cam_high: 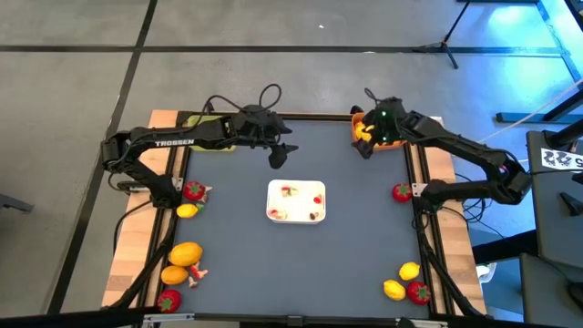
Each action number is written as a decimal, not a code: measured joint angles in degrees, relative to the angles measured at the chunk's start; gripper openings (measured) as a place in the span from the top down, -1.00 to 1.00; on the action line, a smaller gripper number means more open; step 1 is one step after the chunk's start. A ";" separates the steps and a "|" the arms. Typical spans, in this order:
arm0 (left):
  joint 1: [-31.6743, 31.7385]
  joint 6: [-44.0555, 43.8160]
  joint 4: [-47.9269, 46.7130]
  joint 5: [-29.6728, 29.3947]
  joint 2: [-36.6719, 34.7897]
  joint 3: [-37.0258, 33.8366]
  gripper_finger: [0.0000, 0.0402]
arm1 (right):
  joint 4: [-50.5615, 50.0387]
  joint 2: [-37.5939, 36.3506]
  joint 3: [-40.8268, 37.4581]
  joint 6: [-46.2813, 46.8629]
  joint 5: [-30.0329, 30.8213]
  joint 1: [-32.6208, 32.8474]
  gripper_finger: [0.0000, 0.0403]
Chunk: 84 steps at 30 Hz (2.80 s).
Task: Sort produce into baskets
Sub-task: Put the red tomato into the yellow bin
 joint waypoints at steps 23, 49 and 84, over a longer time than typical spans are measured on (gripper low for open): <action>-0.07 0.66 0.01 0.00 -0.01 0.00 -0.47 | -13.97 0.00 0.02 3.22 5.74 17.39 -0.72; -0.07 1.44 0.01 0.00 -0.02 0.00 -0.47 | -42.71 -7.23 0.00 15.85 9.87 18.67 -0.72; -0.07 1.69 -0.45 0.02 0.00 0.00 -0.47 | -48.07 3.31 -6.61 18.80 10.82 18.65 -0.72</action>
